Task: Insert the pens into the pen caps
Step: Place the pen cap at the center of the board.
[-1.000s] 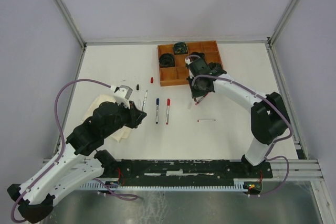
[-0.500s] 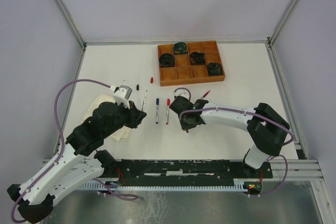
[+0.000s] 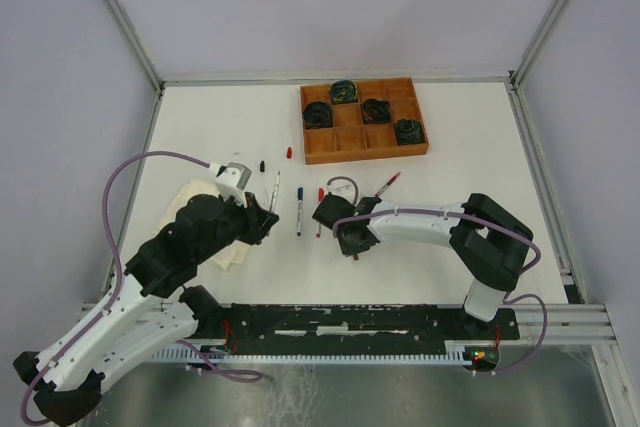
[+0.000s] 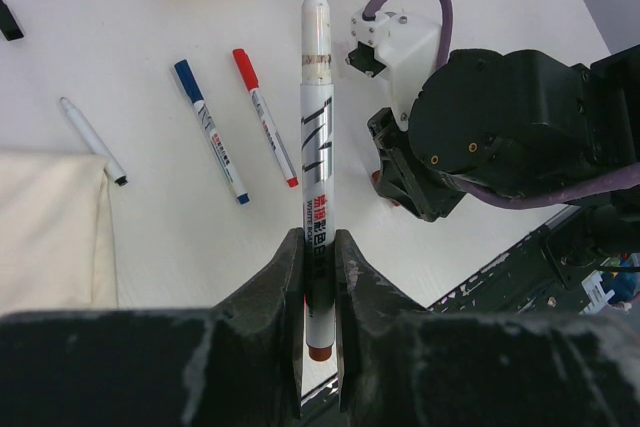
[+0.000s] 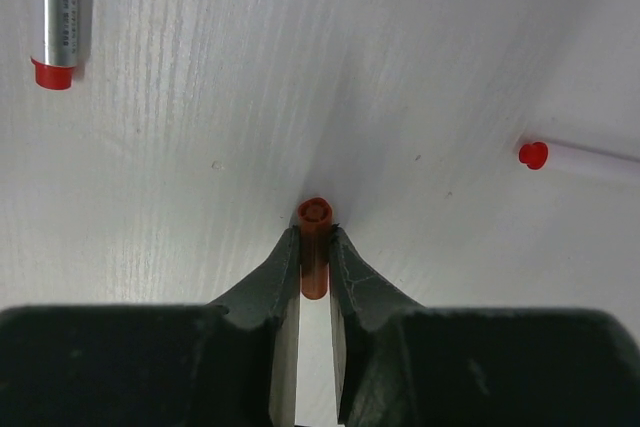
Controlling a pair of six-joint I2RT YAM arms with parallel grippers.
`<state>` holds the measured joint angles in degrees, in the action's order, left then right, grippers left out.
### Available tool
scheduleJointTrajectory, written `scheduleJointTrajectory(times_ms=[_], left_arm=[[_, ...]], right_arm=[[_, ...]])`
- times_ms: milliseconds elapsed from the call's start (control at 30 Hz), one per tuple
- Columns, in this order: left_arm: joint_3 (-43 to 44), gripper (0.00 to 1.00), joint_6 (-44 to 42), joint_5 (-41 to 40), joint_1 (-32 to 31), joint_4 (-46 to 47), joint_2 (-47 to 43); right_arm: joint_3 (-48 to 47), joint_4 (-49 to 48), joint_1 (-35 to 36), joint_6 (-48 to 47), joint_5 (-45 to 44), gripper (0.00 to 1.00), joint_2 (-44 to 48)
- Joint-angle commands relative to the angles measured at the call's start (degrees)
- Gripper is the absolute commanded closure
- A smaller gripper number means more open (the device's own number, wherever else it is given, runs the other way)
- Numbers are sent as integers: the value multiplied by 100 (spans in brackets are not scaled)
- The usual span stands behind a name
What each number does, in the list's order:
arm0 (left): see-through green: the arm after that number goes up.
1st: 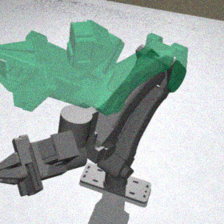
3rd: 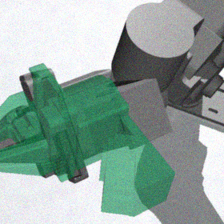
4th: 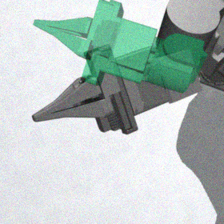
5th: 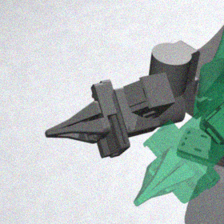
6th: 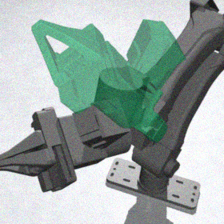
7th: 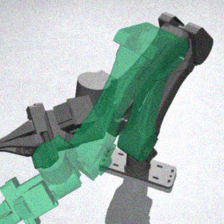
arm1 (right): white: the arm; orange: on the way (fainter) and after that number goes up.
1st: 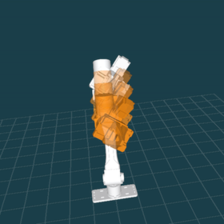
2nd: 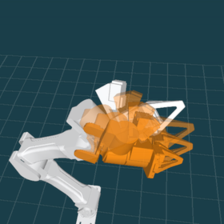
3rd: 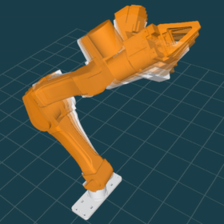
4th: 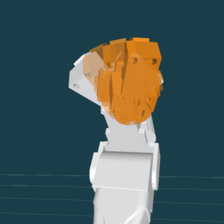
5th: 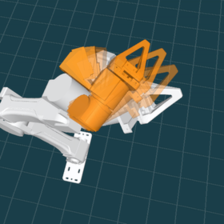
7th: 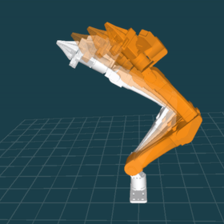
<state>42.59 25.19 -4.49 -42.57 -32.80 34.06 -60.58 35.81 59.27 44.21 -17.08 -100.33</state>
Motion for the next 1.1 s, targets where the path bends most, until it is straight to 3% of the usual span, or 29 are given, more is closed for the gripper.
scheduleJointTrajectory(times_ms=[0,233,1067], left_arm=[[13,97,-103,-109,-15,265,-40],[13,97,-108,-96,-14,276,3],[17,97,-97,-43,-13,291,25]], right_arm=[[-76,-9,24,144,-23,78,-221],[-10,36,21,157,7,71,-202],[79,175,24,205,148,70,-19]])
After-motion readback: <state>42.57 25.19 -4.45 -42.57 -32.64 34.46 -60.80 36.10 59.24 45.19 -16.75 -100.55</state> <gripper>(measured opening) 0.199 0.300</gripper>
